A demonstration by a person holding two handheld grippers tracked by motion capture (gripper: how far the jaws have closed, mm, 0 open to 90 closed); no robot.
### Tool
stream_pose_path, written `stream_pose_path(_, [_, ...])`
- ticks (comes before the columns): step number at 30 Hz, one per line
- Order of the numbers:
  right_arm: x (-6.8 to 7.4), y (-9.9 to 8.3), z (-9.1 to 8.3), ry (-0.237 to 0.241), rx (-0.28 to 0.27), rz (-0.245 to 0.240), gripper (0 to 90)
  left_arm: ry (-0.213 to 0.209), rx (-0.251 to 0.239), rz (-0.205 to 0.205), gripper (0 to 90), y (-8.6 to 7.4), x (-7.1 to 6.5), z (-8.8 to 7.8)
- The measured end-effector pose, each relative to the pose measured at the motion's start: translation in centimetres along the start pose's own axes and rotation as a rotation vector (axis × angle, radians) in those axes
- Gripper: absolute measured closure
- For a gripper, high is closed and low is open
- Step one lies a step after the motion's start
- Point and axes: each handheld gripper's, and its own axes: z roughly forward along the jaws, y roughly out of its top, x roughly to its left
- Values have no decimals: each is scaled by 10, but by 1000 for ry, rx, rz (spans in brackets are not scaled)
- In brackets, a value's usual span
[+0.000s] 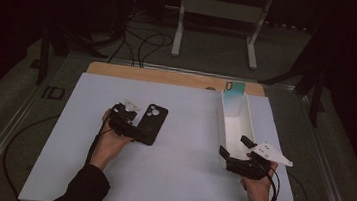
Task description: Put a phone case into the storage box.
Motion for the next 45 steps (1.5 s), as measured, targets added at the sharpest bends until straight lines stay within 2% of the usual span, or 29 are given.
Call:
stream_pose_path(6, [0,0,0,0,1,-1,79,2,49,-9,18,5,-1,19])
stream_pose_path(14, [-1,0,0,-1,3,-2,79,-14,95,-23,23,6,-3,35])
stream_pose_path(23, [0,-1,1,1,5,0,79,-23,115,-45,6,9,-8,46])
stream_pose_path(30, [-1,-1,1,0,5,2,79,-26,138,-39,5,9,-14,55])
stream_pose_path(36, [-2,-1,0,-1,4,5,79,3,176,-39,9,6,-14,61])
stream_pose_path(38, [-2,-1,0,-1,4,4,79,7,175,-38,18,5,-14,61])
stream_pose_path(40, [-1,-1,0,-2,5,1,79,25,182,-23,45,5,-15,61])
stream_pose_path(45, [-1,-1,0,-2,4,-2,79,40,198,-30,94,6,-15,59])
